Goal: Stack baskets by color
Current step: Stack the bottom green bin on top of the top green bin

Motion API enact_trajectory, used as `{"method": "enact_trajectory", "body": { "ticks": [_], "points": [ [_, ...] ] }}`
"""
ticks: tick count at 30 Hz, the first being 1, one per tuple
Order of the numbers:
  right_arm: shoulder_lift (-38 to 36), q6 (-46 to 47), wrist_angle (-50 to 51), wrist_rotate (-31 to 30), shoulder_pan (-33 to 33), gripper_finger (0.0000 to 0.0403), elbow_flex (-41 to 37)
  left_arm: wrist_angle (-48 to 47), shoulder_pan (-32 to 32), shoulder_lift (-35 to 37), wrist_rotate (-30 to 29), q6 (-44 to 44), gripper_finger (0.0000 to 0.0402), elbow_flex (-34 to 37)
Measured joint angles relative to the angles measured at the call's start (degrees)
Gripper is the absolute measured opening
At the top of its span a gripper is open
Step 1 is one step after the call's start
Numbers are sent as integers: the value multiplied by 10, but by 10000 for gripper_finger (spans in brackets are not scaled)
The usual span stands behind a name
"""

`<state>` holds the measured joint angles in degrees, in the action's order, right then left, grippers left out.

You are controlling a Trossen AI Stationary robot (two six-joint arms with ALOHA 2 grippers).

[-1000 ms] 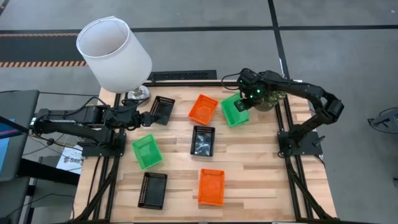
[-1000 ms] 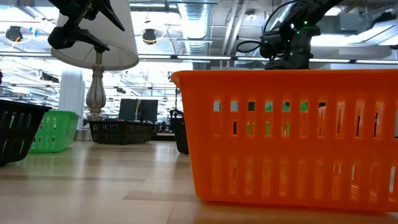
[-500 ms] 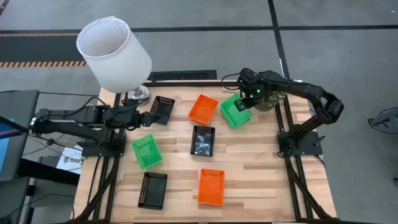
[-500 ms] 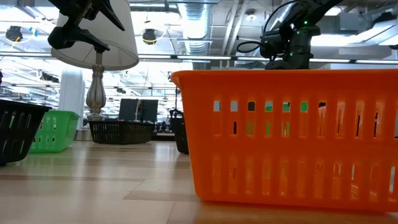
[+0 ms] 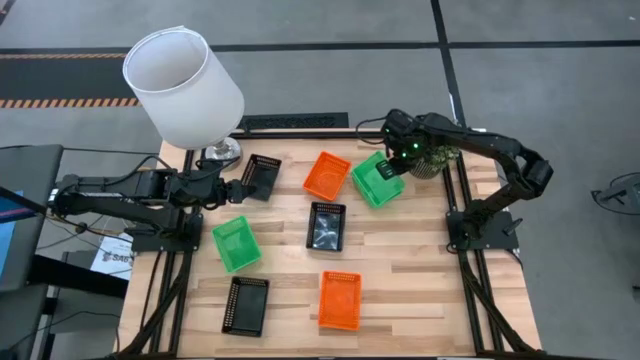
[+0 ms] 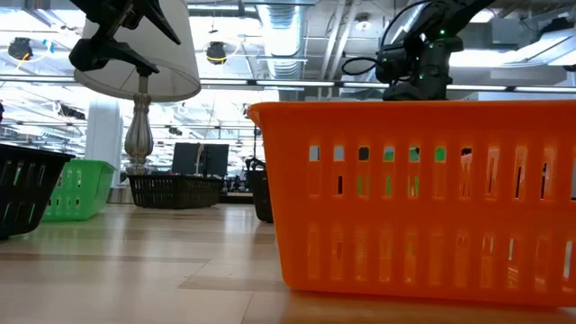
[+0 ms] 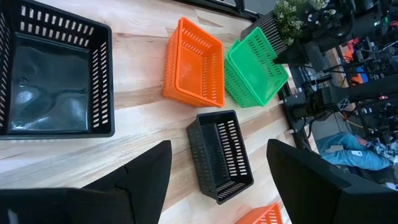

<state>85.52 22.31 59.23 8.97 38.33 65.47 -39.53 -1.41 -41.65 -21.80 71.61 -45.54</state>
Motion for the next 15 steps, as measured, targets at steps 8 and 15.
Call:
{"method": "enact_trajectory", "body": {
  "ticks": [8, 15],
  "points": [
    [-1, -4, 1, 16, 0, 6, 47, 0, 0, 0, 0, 0, 251, 0],
    [-1, -13, 2, 71, -9, 6, 47, 0, 0, 0, 4, -5, 251, 0]
  ]
}}
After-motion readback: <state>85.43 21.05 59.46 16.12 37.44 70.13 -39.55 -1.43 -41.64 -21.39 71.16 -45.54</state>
